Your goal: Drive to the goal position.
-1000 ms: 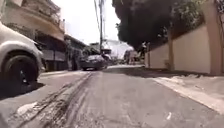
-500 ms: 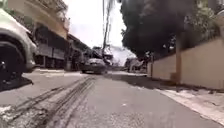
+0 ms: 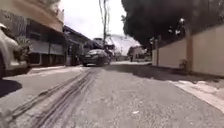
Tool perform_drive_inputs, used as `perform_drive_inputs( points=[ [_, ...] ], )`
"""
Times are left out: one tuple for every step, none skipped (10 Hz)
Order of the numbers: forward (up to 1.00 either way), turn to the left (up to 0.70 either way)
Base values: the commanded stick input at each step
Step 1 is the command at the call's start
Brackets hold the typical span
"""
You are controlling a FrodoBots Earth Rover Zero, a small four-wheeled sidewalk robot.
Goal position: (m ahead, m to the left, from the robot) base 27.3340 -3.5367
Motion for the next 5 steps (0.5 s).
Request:
perform_drive_inputs(
  points=[
    [1.0, 0.0],
    [1.0, 0.0],
    [1.0, 0.0],
    [1.0, 0.0],
    [1.0, 0.0]
  ],
)
